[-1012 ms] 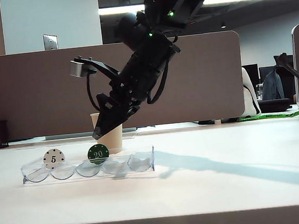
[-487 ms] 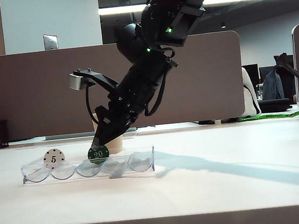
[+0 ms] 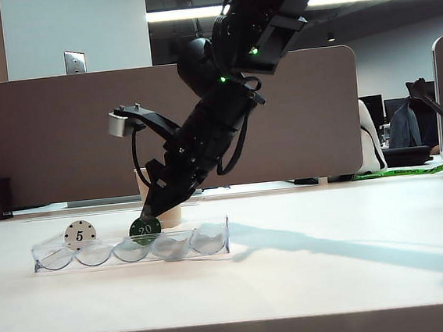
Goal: Pick up the chip with the greater value and put it into the paper cup.
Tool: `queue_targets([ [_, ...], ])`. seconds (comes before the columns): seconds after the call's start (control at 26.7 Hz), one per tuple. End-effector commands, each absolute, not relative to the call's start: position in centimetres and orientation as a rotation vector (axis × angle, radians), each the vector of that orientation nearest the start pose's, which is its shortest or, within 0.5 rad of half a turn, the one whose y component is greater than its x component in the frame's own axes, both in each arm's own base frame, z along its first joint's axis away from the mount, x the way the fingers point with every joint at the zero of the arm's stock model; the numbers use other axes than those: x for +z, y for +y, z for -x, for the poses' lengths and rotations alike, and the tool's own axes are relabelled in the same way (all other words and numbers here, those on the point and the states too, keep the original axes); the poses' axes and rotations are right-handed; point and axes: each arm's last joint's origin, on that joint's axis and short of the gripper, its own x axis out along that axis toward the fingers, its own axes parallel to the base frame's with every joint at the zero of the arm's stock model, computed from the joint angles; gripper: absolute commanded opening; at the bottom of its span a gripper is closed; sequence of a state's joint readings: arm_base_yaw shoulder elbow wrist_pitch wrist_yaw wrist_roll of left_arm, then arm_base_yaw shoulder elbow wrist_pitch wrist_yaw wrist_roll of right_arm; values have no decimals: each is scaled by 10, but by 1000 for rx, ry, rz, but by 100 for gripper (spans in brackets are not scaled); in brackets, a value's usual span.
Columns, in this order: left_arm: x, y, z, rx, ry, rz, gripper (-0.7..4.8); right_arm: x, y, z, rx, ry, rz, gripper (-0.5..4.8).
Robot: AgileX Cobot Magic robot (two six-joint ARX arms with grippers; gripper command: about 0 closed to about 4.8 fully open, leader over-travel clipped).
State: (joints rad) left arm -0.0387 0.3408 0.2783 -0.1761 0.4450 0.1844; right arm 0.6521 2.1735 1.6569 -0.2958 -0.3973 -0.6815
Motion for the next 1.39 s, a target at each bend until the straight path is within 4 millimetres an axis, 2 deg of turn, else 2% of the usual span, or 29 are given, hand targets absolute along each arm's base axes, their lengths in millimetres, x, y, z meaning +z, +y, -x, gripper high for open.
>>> queue_targets([
  [0.04,217,-17,-110,-505,173,-135,-1,187,300,-372,1248,460,685,167],
  [0.52,217,-17,-110,-505,173,-135,-1,185,299,-370,1254,507,656,163],
  [0.56,217,-17,-110,-505,173,-135,-1,185,299,-369,1264,509,651,147],
  [0.75,217,-17,-110,-505,173,-135,-1,185,299,-369,1267,517,650,138],
  [1.01,217,-17,-110,-505,173,-135,-1,184,299,-368,1268,532,648,78],
  [1.12,217,-17,-110,-505,173,-135,-1,184,299,-368,1267,532,648,72],
  [1.2,217,-17,-110,-505,173,-135,-1,184,299,-368,1265,532,650,44],
  [1.39,217,-17,-110,-505,173,-135,-1,184,299,-369,1265,528,649,39],
])
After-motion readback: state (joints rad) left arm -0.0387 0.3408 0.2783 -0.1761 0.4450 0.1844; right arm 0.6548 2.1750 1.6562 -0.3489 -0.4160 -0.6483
